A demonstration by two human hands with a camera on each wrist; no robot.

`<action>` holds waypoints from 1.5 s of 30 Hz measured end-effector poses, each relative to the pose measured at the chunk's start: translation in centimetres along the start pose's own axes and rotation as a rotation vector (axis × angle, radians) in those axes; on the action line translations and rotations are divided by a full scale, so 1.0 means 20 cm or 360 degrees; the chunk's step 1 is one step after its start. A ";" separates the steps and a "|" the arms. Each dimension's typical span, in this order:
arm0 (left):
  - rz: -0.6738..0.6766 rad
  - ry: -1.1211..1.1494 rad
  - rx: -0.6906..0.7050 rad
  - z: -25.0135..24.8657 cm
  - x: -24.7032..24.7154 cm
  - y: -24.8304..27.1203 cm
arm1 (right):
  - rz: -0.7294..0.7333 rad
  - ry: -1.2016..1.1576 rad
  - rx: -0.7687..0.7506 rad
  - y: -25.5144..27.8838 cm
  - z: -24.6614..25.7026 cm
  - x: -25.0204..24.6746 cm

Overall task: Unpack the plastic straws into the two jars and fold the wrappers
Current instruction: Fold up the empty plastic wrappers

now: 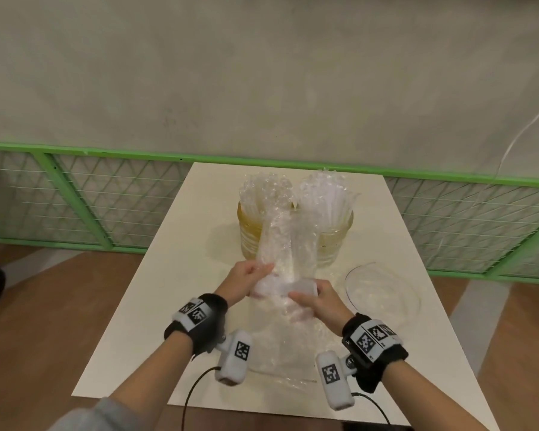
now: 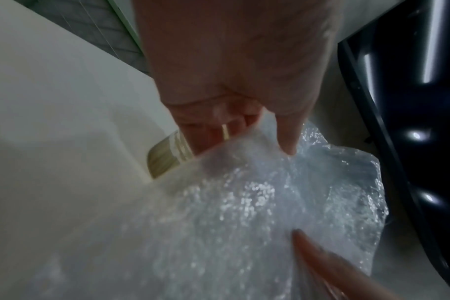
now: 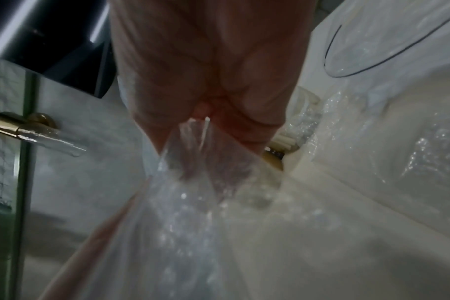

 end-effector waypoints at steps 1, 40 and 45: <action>0.0003 0.0006 0.0005 -0.01 0.01 -0.01 | -0.0005 -0.0020 0.0006 0.00 0.00 -0.01; 0.0171 0.0774 -0.0116 -0.01 0.03 -0.02 | -0.0159 -0.0212 -0.0378 -0.06 0.10 -0.17; 0.0446 0.0787 -0.0337 0.02 0.10 0.03 | -0.0332 0.0092 -0.0496 -0.08 0.11 -0.20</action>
Point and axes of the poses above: each hand's wrist, its own y-axis away from the middle knuckle, its own x-axis out of the palm, z = x × y, the point moved 7 cm from there along -y, towards the middle knuckle
